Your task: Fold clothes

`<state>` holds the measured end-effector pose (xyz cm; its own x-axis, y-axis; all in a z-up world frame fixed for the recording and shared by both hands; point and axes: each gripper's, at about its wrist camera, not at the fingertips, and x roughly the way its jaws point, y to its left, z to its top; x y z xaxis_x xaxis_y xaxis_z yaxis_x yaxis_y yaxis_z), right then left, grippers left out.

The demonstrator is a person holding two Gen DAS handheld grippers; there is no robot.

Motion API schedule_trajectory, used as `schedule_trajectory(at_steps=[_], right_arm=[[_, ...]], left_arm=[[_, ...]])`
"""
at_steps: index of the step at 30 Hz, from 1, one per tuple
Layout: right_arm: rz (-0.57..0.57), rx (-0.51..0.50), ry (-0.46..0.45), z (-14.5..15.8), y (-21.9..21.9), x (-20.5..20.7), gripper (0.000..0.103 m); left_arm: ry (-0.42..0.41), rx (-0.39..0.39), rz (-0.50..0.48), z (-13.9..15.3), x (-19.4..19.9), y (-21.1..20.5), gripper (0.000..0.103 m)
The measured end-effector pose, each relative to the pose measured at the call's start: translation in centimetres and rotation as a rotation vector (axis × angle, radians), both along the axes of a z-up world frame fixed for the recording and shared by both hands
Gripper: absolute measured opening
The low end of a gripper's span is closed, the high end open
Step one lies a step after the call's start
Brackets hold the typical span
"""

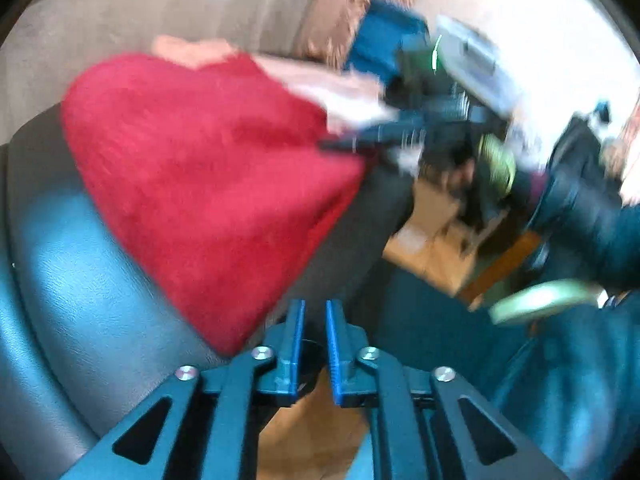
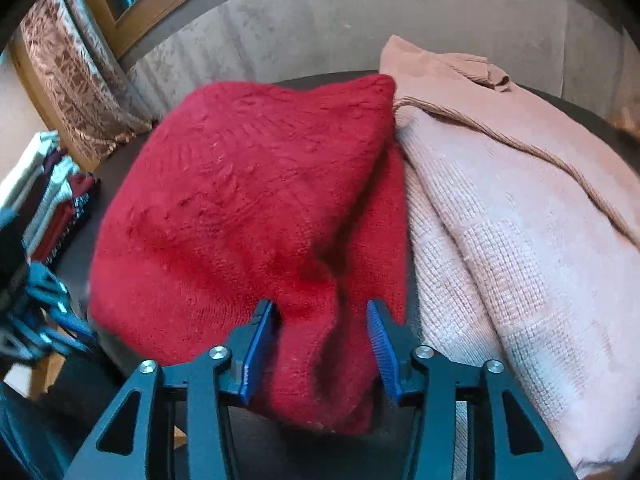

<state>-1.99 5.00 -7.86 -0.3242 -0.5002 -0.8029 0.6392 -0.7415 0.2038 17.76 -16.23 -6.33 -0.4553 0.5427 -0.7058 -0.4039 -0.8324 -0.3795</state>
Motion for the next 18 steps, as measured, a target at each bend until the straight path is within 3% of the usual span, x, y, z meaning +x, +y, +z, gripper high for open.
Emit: schedule_trajectory(at_steps=[4,8,13,16,18], right_arm=[[-0.003,0.023,0.036,2.4,0.2,0.6,0.054],[0.03,-0.098,0.084,6.5,-1.9,-0.6,0.059],[0.133,-0.185,0.07,7.9,-7.6,-4.0,0.065],[0.105,-0.135,0.054,5.5,-10.3,-7.1,0.068],[0.051,-0.07,0.043,2.6,-10.5,-8.3,0.069]], left_arm=[[0.044,0.147,0.222,2.6,-2.2,-4.4,0.02],[0.112,0.133,0.327,4.4,-4.3,-5.4,0.022],[0.153,0.075,0.312,4.1,-7.1,-2.3,0.023],[0.144,-0.018,0.313,2.1,-8.8,0.7,0.024],[0.119,-0.126,0.303,0.3,-9.2,2.7,0.024]])
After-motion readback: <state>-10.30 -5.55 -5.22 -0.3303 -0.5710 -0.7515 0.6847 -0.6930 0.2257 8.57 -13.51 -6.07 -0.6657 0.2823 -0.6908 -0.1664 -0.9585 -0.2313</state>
